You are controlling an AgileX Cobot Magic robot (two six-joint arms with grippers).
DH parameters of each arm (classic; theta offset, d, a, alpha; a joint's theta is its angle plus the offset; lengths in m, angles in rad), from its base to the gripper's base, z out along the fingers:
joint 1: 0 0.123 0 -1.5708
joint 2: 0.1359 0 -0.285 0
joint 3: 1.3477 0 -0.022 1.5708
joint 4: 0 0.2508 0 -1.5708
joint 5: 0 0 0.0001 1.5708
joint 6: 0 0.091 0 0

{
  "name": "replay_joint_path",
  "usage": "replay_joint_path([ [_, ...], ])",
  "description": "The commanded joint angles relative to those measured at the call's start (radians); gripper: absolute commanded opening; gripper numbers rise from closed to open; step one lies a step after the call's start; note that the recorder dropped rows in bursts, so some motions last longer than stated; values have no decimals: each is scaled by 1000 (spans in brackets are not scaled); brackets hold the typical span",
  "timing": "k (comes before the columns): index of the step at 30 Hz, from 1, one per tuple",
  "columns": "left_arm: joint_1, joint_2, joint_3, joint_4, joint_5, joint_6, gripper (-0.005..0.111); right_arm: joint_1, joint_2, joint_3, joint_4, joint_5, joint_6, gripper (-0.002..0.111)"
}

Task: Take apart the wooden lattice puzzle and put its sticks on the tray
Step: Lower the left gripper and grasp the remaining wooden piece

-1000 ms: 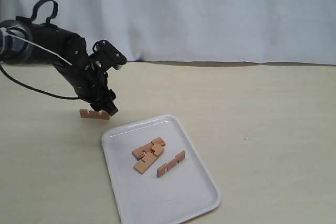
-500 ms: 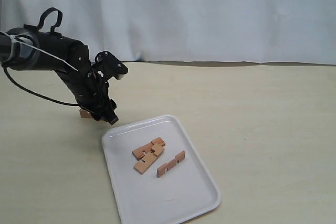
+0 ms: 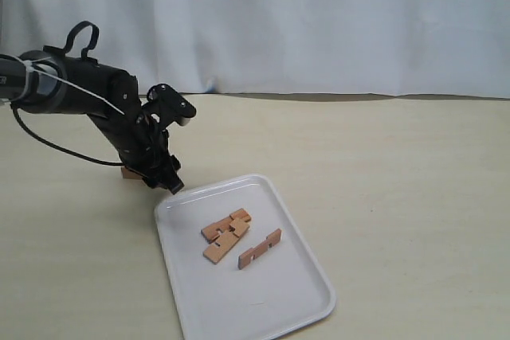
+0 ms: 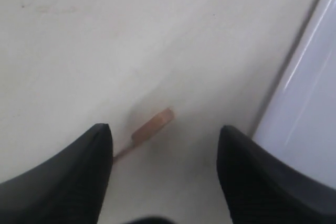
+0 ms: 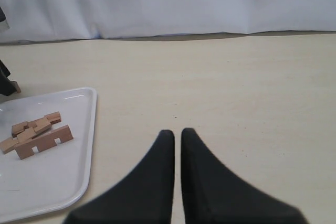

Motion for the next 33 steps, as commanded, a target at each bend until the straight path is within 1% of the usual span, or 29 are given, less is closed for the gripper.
replay_joint_path([
  [1,6,27,-8,16,-36,1,57,3,-5,1,-1,-4,0,4],
  [15,6,38,-8,23,-87,-1,56,3,-5,1,-1,-4,0,4],
  [18,6,38,-8,24,-81,-1,51,3,-5,1,-1,-4,0,4],
  [19,6,38,-8,24,-65,-1,47,3,-5,1,-1,-4,0,4],
  [21,6,34,-8,43,-18,-1,44,3,-5,1,-1,-4,0,4],
  [24,11,11,-8,114,66,1,48,3,-5,1,-1,-4,0,4],
  [29,34,4,-8,126,135,22,61,3,-5,1,-1,-4,0,4],
  [33,48,25,-8,124,154,36,62,3,-5,1,-1,-4,0,4],
])
